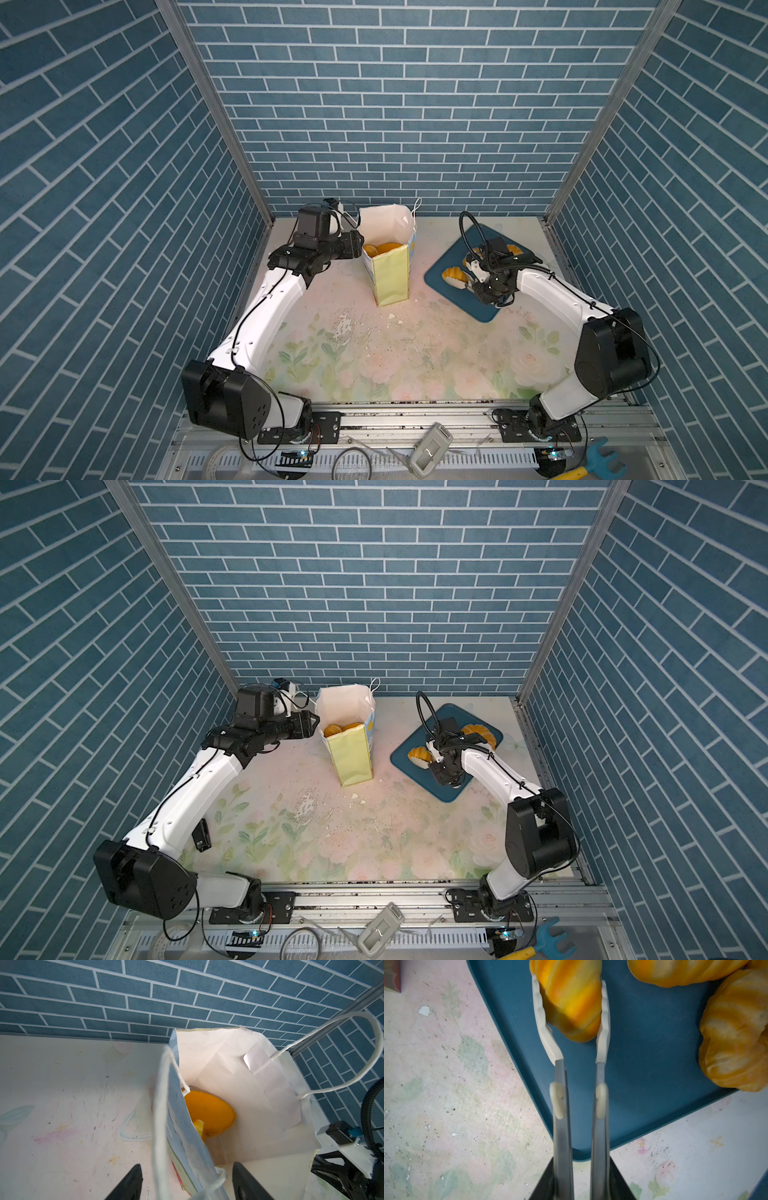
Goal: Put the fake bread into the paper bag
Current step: 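Lower the tongs onto the second striped oval bun and pinch it, then lift the striped bun with the right tongs toward the bag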
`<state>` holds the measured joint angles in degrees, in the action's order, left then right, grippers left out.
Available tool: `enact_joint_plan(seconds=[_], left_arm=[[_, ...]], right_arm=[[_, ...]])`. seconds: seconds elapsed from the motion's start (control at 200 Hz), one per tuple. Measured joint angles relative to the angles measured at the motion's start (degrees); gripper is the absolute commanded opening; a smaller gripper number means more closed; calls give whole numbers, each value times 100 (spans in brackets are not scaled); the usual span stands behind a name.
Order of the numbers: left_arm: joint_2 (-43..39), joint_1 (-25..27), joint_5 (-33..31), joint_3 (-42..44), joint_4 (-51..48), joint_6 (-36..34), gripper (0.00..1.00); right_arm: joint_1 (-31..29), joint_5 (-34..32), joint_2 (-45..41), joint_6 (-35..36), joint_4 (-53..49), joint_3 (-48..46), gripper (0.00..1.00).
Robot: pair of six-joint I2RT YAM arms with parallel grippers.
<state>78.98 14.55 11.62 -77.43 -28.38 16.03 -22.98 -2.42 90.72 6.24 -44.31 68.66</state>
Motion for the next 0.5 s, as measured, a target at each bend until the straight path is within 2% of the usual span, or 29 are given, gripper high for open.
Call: enact_joint_plan(seconds=[0.5], left_arm=[[-2, 0, 9, 0, 44, 4, 70]], right_arm=[[0, -37, -313, -44, 28, -26, 31]])
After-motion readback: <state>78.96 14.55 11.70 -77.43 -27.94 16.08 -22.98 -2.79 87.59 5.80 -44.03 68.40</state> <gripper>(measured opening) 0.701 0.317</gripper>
